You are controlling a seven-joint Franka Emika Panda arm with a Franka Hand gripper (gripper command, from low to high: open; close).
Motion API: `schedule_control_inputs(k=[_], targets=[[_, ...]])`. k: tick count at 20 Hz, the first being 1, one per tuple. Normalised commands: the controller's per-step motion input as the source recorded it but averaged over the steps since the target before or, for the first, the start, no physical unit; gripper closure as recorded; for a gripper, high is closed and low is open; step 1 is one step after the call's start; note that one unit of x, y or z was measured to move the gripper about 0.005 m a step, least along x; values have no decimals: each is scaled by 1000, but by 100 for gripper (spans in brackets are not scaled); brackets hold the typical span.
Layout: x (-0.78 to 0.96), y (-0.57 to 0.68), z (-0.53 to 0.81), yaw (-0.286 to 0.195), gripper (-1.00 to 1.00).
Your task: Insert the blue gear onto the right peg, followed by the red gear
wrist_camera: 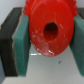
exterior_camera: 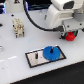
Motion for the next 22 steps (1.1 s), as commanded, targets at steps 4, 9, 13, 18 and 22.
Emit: schedule_control_inputs(k=[4,9,13,18,22], targets=[[269,-49,596,0,100],[384,-209,544,0,100],[489,-333,430,0,100],[491,-386,439,0,100],[484,-389,387,0,100]])
